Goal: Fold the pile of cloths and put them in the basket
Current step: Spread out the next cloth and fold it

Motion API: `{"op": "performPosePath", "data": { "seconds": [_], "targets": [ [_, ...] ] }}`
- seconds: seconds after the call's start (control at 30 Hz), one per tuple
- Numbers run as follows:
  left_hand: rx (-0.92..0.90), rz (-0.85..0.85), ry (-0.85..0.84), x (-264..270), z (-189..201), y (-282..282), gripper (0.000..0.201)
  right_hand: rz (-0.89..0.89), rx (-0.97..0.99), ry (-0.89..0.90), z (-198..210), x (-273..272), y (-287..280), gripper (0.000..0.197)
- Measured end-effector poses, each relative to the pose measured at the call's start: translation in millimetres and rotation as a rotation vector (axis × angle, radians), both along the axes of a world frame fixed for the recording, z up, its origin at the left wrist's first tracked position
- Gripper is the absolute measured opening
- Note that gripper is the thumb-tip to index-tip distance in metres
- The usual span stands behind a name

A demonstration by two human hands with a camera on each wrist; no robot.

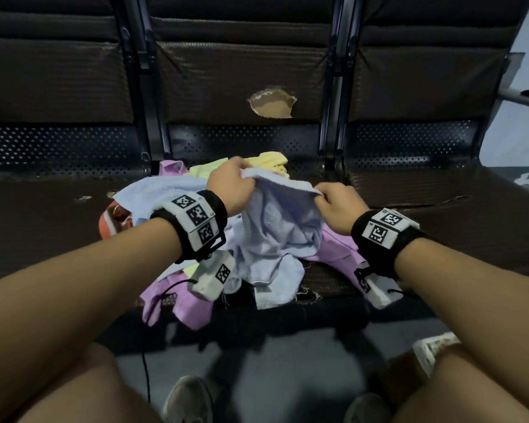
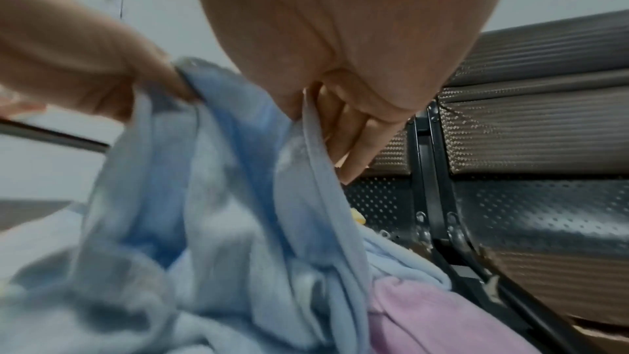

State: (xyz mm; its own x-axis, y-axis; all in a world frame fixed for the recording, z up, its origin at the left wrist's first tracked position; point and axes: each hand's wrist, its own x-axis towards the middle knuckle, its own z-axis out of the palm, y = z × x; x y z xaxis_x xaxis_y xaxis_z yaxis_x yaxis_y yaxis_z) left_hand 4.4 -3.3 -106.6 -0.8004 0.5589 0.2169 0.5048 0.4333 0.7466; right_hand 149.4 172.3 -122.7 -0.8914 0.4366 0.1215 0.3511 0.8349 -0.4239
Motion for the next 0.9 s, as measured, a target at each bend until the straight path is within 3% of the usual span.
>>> {"op": "performPosePath", "data": {
  "seconds": [0.07,0.2,0.3,0.37,0.43,0.53,0.63,0.73,0.83,0.9],
  "targets": [
    [-0.046,-0.085,-0.004,5,-4,-3,0.033,0.041,-0.041,0.143,7,-1,-6,0.020],
    [-0.166,-0.171,0.090,17,-9,3,0.015,0.185,-0.069,0.299,19,-6,-26,0.016],
    [-0.115,-0.052,0.104,19,-1,8,0.025,0.222,-0.121,0.304,20,-6,-33,0.015],
    [0.055,0.105,0.007,9,5,7,0.028,0.218,-0.117,0.177,16,-3,-29,0.019],
    [0.257,0.169,-0.162,-2,9,1,0.041,0.194,0.009,-0.090,10,2,-22,0.016],
    [0.365,0.156,-0.257,-10,9,-10,0.043,0.136,0.030,-0.340,0,10,-14,0.039],
    [0.224,0.162,-0.182,-11,2,-14,0.016,0.082,-0.058,-0.125,4,11,-13,0.043],
    [0.033,0.197,-0.044,-13,-4,-14,0.022,0.064,-0.078,0.153,13,6,-17,0.039],
    [0.036,0.264,-0.049,-20,5,-11,0.025,0.177,-0.150,0.134,17,6,-21,0.024],
    [0.060,0.351,-0.131,-28,9,-13,0.031,0.271,-0.199,0.128,16,10,-24,0.031]
  ]
}}
